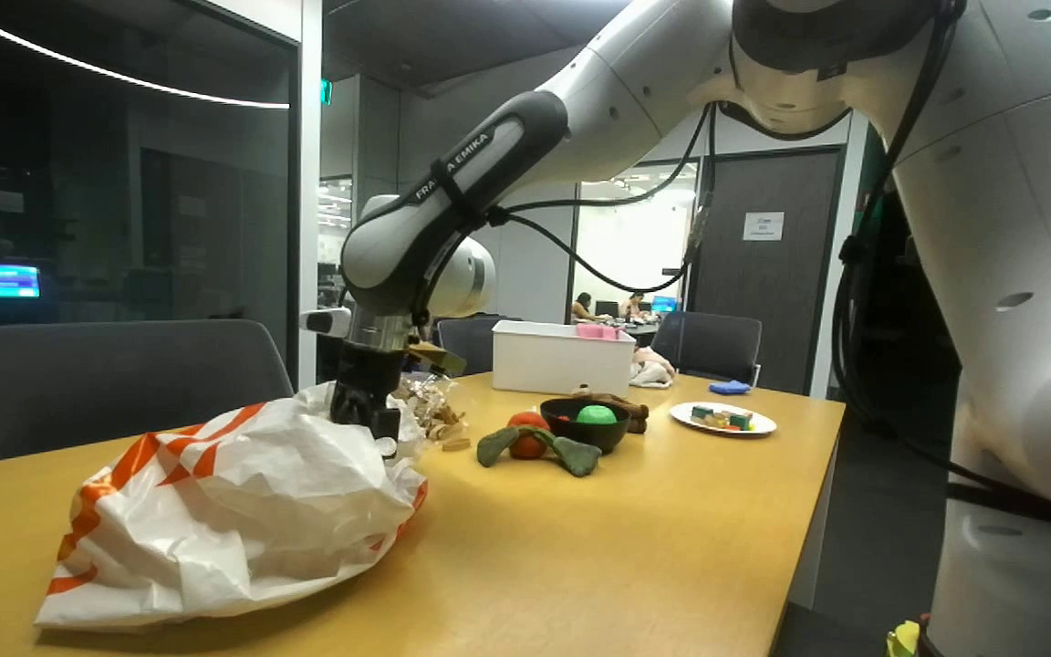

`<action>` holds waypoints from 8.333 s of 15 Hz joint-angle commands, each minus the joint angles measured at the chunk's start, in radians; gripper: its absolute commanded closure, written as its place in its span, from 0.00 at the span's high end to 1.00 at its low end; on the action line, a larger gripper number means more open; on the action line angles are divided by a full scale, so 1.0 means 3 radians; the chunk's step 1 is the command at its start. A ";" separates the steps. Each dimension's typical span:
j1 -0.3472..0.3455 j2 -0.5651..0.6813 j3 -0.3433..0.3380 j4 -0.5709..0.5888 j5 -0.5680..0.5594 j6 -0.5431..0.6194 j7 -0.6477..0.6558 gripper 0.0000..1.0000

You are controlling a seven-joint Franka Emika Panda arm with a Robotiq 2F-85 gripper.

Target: Remove the orange from the plastic and put it in the black bowl then remove the yellow container from the plastic and put it on the table.

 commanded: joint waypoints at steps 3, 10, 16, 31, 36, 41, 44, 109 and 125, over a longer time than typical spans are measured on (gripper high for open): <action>-0.0139 0.0103 0.0096 0.0065 0.0212 0.0075 -0.0225 0.58; -0.0216 -0.0200 0.0166 0.0023 0.0565 -0.0131 -0.0129 0.36; -0.0202 -0.0733 -0.0067 0.0051 0.0787 -0.1150 0.0433 0.36; -0.0430 -0.1604 -0.0864 -0.0346 -0.0375 -0.1924 0.2244 0.36; -0.0598 -0.1591 -0.1050 -0.0556 -0.0817 -0.1487 0.2712 0.36; -0.0745 -0.1392 -0.1187 -0.0648 -0.1296 -0.0976 0.3080 0.36; -0.0794 -0.1202 -0.1244 -0.0635 -0.1401 -0.0596 0.3109 0.36; 0.0080 -0.0005 0.0082 0.0162 0.0377 -0.0336 -0.1050 1.00; 0.0173 0.0249 0.0301 0.0182 0.0534 -0.0485 -0.1553 1.00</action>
